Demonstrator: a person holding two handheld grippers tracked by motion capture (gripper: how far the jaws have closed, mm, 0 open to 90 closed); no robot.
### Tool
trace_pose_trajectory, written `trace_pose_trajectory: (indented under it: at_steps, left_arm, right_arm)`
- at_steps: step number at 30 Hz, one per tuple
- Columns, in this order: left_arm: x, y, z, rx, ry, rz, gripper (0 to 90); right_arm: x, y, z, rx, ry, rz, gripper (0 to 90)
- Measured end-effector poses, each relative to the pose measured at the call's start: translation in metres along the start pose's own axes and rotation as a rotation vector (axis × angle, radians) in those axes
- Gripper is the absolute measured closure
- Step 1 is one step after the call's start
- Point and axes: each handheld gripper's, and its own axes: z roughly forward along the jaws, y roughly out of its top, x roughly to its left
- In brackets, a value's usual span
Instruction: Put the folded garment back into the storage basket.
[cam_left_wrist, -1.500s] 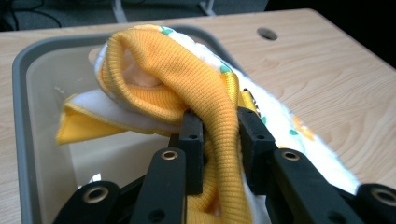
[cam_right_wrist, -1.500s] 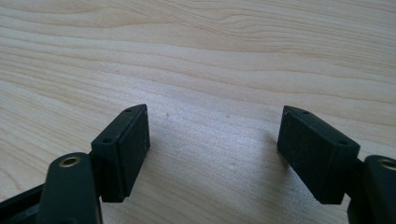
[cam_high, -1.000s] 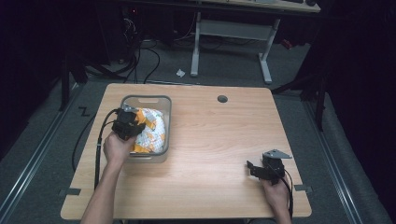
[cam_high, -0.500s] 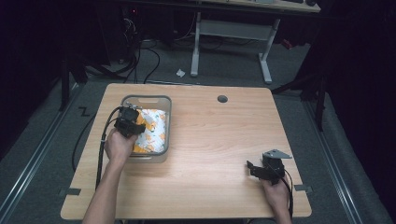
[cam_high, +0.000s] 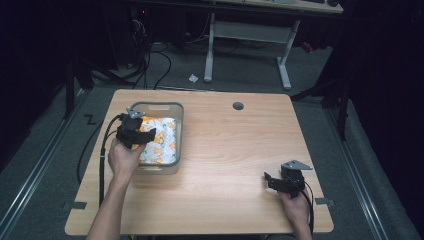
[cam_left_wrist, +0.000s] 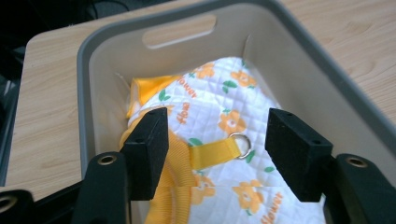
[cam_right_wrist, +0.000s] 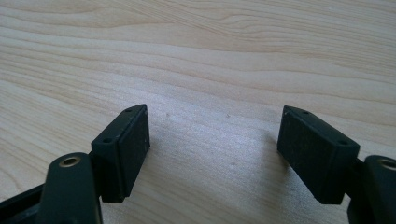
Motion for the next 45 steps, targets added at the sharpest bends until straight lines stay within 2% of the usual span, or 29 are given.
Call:
trace_pose_trajectory:
  at_steps: [6,10,18,23,33,45]
  left_arm:
    - [-0.004,-0.004,-0.013,-0.063,-0.021,-0.025,39.9]
    - [-0.01,-0.006,-0.02,-0.091,-0.027,-0.012,39.9]
    - [-0.025,-0.011,-0.03,-0.14,-0.067,0.0,39.7]
    - [-0.034,-0.014,-0.036,-0.156,-0.082,0.014,39.5]
    - [-0.042,-0.021,-0.04,-0.174,-0.115,0.002,39.4]
    - [-0.055,-0.026,-0.047,-0.197,-0.153,0.011,39.4]
  right_arm:
    - [0.0,0.0,0.0,0.0,0.0,-0.001,25.3]
    - [0.0,0.0,0.0,0.0,0.0,0.0,25.3]
    - [0.0,0.0,0.0,0.0,0.001,0.0,25.3]
    - [0.0,0.0,0.0,0.0,0.001,0.0,25.3]
    - [0.0,0.0,0.0,0.0,0.001,-0.001,25.3]
    - [0.0,0.0,0.0,0.0,0.0,-0.001,25.3]
